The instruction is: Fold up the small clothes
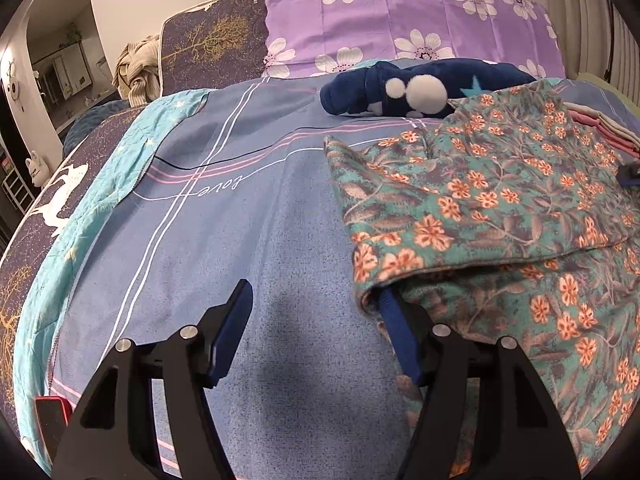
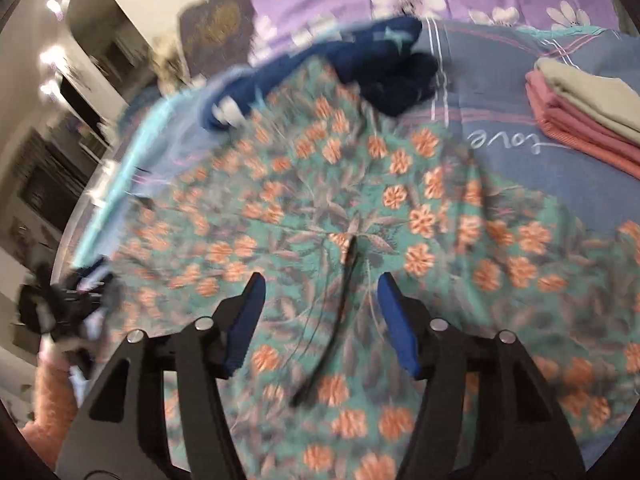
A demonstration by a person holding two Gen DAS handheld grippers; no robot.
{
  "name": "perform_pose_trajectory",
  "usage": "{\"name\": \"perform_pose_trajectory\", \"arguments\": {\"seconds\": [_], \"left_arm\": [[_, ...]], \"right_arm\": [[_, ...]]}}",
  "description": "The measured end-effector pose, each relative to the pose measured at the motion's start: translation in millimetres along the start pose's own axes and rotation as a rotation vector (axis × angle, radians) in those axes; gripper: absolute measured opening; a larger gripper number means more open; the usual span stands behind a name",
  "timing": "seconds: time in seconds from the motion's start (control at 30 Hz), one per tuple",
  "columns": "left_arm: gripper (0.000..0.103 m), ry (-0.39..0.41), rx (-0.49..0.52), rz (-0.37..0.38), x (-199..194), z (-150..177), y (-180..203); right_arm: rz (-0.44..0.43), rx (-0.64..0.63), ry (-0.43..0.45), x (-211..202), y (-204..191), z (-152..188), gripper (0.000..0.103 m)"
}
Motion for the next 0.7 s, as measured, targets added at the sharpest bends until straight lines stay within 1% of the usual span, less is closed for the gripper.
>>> {"name": "perform_pose_trajectory", "arguments": {"seconds": [0.03,0.07,0.1,0.17,0.2,0.23,0.3,0.37,0.43,0.47,0.5,0.57,0.67,0.7], "left_arm": [[0.065,-0.001,0.000,-0.001,0.9,-0.3,0.2],[0.065,-0.004,0.000,-0.005,2.5,-1.1,0.3],[0.065,-0.006,0.000,-0.010,3.1,-1.1,0.5],[0.065,-0.007,-0.004,-0.020,2.9,-0.6,-0.9],[0.066,-0.009,-0.006,-0.029,3.0,0.3,-2.1],[0.066,-0.012,-0.009,-0.042,3.3,1.2,-3.4],[0.066,-0.015,-0.015,-0.041,4.5,3.8,-6.1],[0.066,-0.012,-0.020,-0.042,4.6,5.5,-6.9],[0.066,-0.011,-0.014,-0.056,2.4,7.5,-5.7],[0.066,-0.010,-0.011,-0.057,0.9,8.4,-5.3],[0.066,-0.010,-0.007,-0.055,-2.3,10.8,-5.0],[0.066,-0.020,-0.006,-0.033,-7.7,15.7,-6.3],[0.065,-0.019,-0.049,0.078,-22.7,20.2,-13.1],[0.060,-0.002,-0.070,0.130,-31.4,18.3,-15.5]], "right_arm": [[0.029,-0.004,0.014,4.9,-3.1,-5.1,0.050],[0.060,-0.015,0.023,5.7,-6.9,-8.4,0.030],[0.090,-0.027,0.032,3.4,-12.4,-11.8,0.004],[0.080,-0.065,0.152,-25.6,-30.7,-13.0,0.003],[0.092,-0.079,0.194,-36.0,-35.8,-13.9,0.003],[0.111,-0.096,0.258,-54.2,-43.8,-11.8,0.003],[0.140,-0.103,0.294,-64.3,-45.8,-11.0,0.004],[0.259,-0.117,0.261,-50.8,-39.7,-15.3,0.006],[0.403,-0.094,0.175,-24.1,-22.0,-14.7,0.008],[0.421,-0.070,0.153,-18.5,-14.2,-10.3,0.011],[0.413,-0.041,0.143,-15.0,-7.9,-6.7,0.013],[0.353,-0.017,0.158,-20.5,-3.3,4.3,0.013],[0.280,-0.081,0.169,-31.3,-23.0,17.9,0.015],[0.231,-0.114,0.166,-34.8,-33.6,23.1,0.016]]}}
Point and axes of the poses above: each gripper's, at about its wrist camera, not at the fingertips, and x roughly the way its jaws point, y to its right, z to its underside, the point moved 2 cm from there along x, roughly the way its jaws point, and after that the axes turned 12 degrees about -y, right-handed, at the moved point
